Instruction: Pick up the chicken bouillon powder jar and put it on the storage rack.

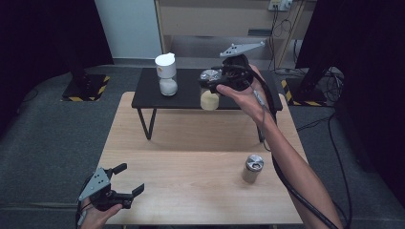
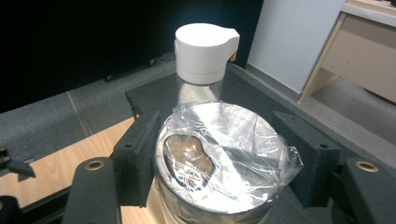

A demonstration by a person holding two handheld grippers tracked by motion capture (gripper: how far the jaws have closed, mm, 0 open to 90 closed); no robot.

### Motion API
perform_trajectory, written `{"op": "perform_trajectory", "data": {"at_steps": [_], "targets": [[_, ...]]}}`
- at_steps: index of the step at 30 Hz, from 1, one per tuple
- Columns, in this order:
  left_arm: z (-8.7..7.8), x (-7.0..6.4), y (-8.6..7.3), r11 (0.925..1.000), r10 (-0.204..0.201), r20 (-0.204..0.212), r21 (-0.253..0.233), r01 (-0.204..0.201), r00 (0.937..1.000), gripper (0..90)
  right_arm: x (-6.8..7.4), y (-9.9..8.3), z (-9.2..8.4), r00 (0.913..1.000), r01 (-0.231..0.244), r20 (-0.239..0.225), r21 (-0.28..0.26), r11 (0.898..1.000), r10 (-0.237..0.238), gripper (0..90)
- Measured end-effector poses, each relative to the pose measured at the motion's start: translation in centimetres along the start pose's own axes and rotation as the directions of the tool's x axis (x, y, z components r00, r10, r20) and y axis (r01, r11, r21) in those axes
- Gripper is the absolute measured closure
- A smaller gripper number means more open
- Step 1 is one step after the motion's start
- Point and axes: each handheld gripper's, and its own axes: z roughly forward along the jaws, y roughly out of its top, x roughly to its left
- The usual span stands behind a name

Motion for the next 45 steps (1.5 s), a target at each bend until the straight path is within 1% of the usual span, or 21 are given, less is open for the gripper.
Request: {"op": "perform_trajectory", "data": {"at_steps": [5, 8, 9, 14, 17, 20, 23, 27, 31, 34, 36, 39, 42, 45], "targets": [[0.0, 0.0, 0.0, 1.0, -0.001, 0.002, -0.001, 0.001, 1.0, 0.3, -0.2, 0.4, 0.7, 0.9998, -0.007, 0.02, -0.004, 1.0, 0.007, 35.5], [0.0, 0.0, 0.0, 1.0, 0.001, -0.003, -0.002, -0.001, 1.0, 0.3, -0.2, 0.5, 1.0, 0.9991, -0.022, 0.037, -0.01, 1.0, 0.022, 35.5], [0.0, 0.0, 0.0, 1.0, -0.001, 0.002, -0.002, 0.001, 1.0, 0.3, -0.3, 0.5, 1.1, 0.9988, -0.026, 0.042, -0.01, 1.0, 0.026, 35.5], [0.0, 0.1, 0.0, 1.0, -0.002, 0.003, -0.002, 0.002, 1.0, 0.3, -0.7, 0.5, 1.8, 0.9969, -0.045, 0.065, -0.015, 0.999, 0.046, 35.5], [0.0, 0.1, 0.0, 1.0, -0.001, 0.004, -0.001, 0.001, 1.0, 0.3, -0.7, 0.7, 2.3, 0.9952, -0.043, 0.087, -0.016, 0.999, 0.044, 35.5], [0.0, 0.1, 0.0, 1.0, -0.003, 0.004, -0.001, 0.003, 1.0, 0.3, -0.7, 0.7, 2.7, 0.994, -0.048, 0.098, -0.012, 0.999, 0.049, 35.6], [0.0, 0.1, 0.0, 1.0, -0.004, 0.005, -0.001, 0.004, 1.0, 0.3, -0.7, 0.8, 3.1, 0.9925, -0.043, 0.114, -0.006, 0.999, 0.044, 35.5], [0.0, 0.1, -0.1, 1.0, -0.005, 0.005, -0.001, 0.005, 1.0, 0.3, -0.9, 0.7, 3.5, 0.9907, -0.058, 0.123, -0.007, 0.998, 0.059, 35.6], [0.0, 0.1, -0.1, 1.0, -0.006, 0.006, -0.003, 0.006, 1.0, 0.3, -1.0, 0.7, 4.0, 0.9889, -0.058, 0.137, -0.003, 0.998, 0.057, 35.6], [0.1, 0.1, -0.1, 1.0, -0.006, 0.007, -0.001, 0.006, 1.0, 0.3, -1.2, 0.6, 4.3, 0.9877, -0.068, 0.141, -0.001, 0.998, 0.068, 35.6], [0.1, 0.1, -0.1, 1.0, -0.005, 0.007, -0.001, 0.005, 1.0, 0.3, -1.3, 0.5, 4.6, 0.9869, -0.064, 0.148, 0.001, 0.998, 0.063, 35.5], [0.1, 0.1, -0.1, 1.0, -0.006, 0.007, -0.002, 0.006, 1.0, 0.3, -1.4, 0.3, 4.9, 0.9857, -0.075, 0.152, 0.005, 0.997, 0.074, 35.6], [0.1, 0.1, -0.1, 1.0, -0.006, 0.007, -0.001, 0.006, 1.0, 0.3, -1.4, 0.1, 5.4, 0.9843, -0.068, 0.164, 0.01, 0.998, 0.066, 35.6], [0.1, 0.1, -0.1, 1.0, -0.007, 0.008, -0.001, 0.007, 0.9999, 0.3, -1.5, 0.1, 5.7, 0.9835, -0.071, 0.168, 0.016, 0.997, 0.068, 35.6]]}}
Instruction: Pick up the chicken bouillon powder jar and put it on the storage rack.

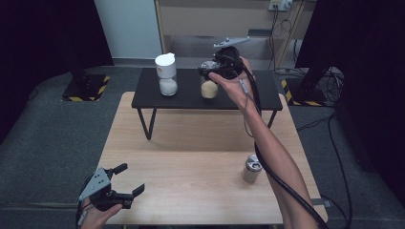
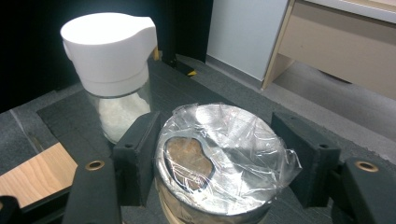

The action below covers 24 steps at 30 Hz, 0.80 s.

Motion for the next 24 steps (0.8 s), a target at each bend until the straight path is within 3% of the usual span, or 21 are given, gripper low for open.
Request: {"op": "perform_trajectory", "data": {"at_steps": [24], "targets": [[0.0, 0.1, 0.0, 1.0, 0.001, 0.004, 0.001, -0.001, 1.0, 0.3, -0.3, -0.8, 1.9, 0.9996, -0.025, 0.013, 0.015, 1.0, 0.025, 35.6]]}}
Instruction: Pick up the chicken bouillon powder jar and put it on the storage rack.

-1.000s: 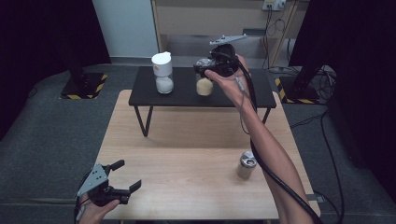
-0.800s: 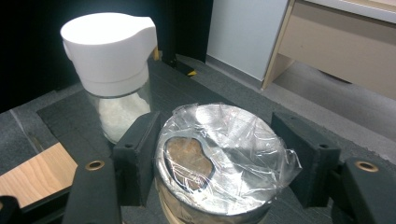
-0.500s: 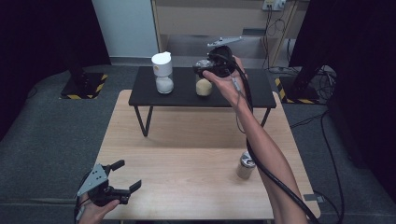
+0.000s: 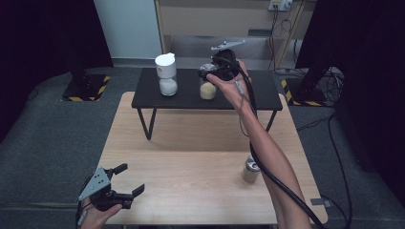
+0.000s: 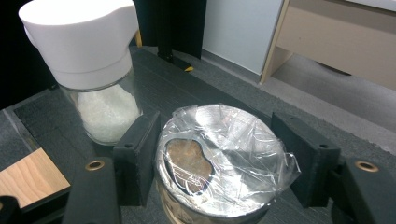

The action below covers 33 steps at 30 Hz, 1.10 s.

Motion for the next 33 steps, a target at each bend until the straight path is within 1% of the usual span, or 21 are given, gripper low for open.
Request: {"op": "perform_trajectory", "data": {"at_steps": [10, 13, 15, 17, 18, 20, 23, 25, 27, 31, 33], "targets": [[0.0, 0.0, 0.0, 1.0, 0.001, 0.001, 0.0, -0.001, 1.0, 0.3, -0.1, -0.5, -0.1, 0.9999, -0.013, -0.001, -0.019, 1.0, 0.013, 34.1], [0.0, 0.0, 0.0, 1.0, 0.0, 0.0, 0.001, 0.0, 1.0, 0.3, 0.0, -0.7, -0.3, 1.0, -0.005, 0.006, -0.032, 0.999, 0.006, 29.6], [0.0, 0.0, 0.0, 1.0, 0.001, 0.0, 0.0, -0.001, 1.0, 0.3, 0.0, -0.8, -0.4, 1.0, 0.002, 0.006, -0.047, 0.999, -0.002, 24.3], [0.0, 0.0, 0.0, 1.0, 0.001, 0.0, 0.001, -0.001, 1.0, 0.3, -0.1, -0.8, -0.5, 1.0, 0.003, -0.005, -0.061, 0.998, -0.003, 17.7], [0.0, -0.1, 0.0, 1.0, 0.001, -0.001, 0.001, -0.001, 1.0, 0.3, 0.0, -0.9, -0.7, 1.0, 0.008, 0.001, -0.072, 0.997, -0.008, 15.9], [0.0, -0.1, 0.0, 1.0, 0.001, -0.001, 0.0, -0.001, 1.0, 0.3, 0.2, -1.0, -1.1, 0.9998, 0.019, 0.009, -0.102, 0.995, -0.018, 13.2], [0.0, -0.1, 0.0, 1.0, 0.002, -0.002, 0.0, -0.002, 1.0, 0.3, 0.2, -0.8, -1.8, 0.9995, 0.03, 0.017, -0.127, 0.992, -0.028, 10.2], [0.0, -0.1, 0.0, 1.0, 0.001, -0.002, 0.0, -0.001, 1.0, 0.3, 0.2, -0.7, -2.1, 0.9994, 0.031, 0.016, -0.131, 0.991, -0.029, 9.9], [0.0, -0.1, 0.0, 1.0, 0.001, -0.002, 0.001, -0.001, 1.0, 0.3, 0.2, -0.5, -2.8, 0.999, 0.042, 0.021, -0.141, 0.989, -0.04, 9.9], [0.0, -0.1, 0.0, 1.0, 0.002, -0.002, 0.002, -0.002, 1.0, 0.3, 0.1, -0.1, -4.1, 0.9988, 0.048, 0.013, -0.152, 0.987, -0.046, 9.9], [0.1, -0.1, 0.1, 1.0, 0.003, -0.002, 0.003, -0.003, 1.0, 0.3, 0.2, 0.1, -4.7, 0.9985, 0.055, 0.007, -0.148, 0.987, -0.055, 9.9]]}}
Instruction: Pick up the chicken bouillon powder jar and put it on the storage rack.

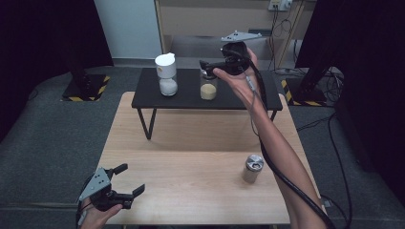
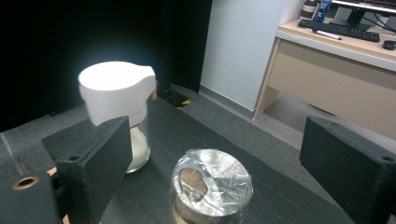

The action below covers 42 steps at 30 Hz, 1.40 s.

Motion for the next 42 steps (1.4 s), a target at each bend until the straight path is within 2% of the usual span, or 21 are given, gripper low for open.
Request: {"op": "perform_trajectory", "data": {"at_steps": [3, 8, 11, 16, 25, 34, 35, 40, 42], "targets": [[0.0, 0.0, 0.0, 1.0, 0.0, -0.001, 0.0, 0.0, 1.0, 0.3, 0.4, 0.5, -0.8, 0.9996, 0.027, -0.007, 0.002, 1.0, -0.026, 9.9], [0.0, 0.0, 0.0, 1.0, 0.0, -0.004, 0.0, 0.0, 1.0, 0.3, 0.7, 1.2, -2.9, 0.9975, 0.034, -0.061, -0.036, 0.999, -0.036, 9.9], [0.0, -0.1, 0.0, 1.0, 0.001, -0.003, 0.001, -0.001, 1.0, 0.3, 0.9, 1.3, -4.3, 0.9957, 0.039, -0.082, -0.063, 0.997, -0.044, 9.9], [0.0, -0.1, 0.1, 1.0, 0.0, -0.001, 0.003, 0.0, 1.0, 0.3, 0.9, 0.9, -6.1, 0.9939, 0.042, -0.099, -0.079, 0.996, -0.049, 9.9], [0.0, -0.1, 0.0, 1.0, 0.001, 0.001, 0.002, -0.001, 1.0, 0.3, 0.8, -0.8, -9.4, 0.9889, 0.05, -0.134, -0.11, 0.993, -0.065, 9.8], [0.0, -0.1, 0.1, 1.0, 0.004, 0.002, 0.001, -0.004, 1.0, 0.3, 0.5, -2.6, -12.3, 0.9873, 0.055, -0.141, -0.123, 0.991, -0.073, 9.6], [0.0, -0.1, 0.1, 1.0, 0.003, 0.002, 0.002, -0.003, 1.0, 0.3, 0.5, -3.1, -13.1, 0.9871, 0.057, -0.142, -0.127, 0.99, -0.075, 9.6], [0.0, -0.1, 0.1, 1.0, 0.006, 0.002, 0.003, -0.006, 1.0, 0.3, 0.4, -4.2, -14.5, 0.986, 0.06, -0.147, -0.131, 0.99, -0.079, 9.6], [0.0, -0.1, 0.1, 1.0, 0.006, 0.002, 0.004, -0.006, 1.0, 0.3, 0.4, -5.2, -15.5, 0.9859, 0.061, -0.146, -0.135, 0.989, -0.081, 9.6]]}}
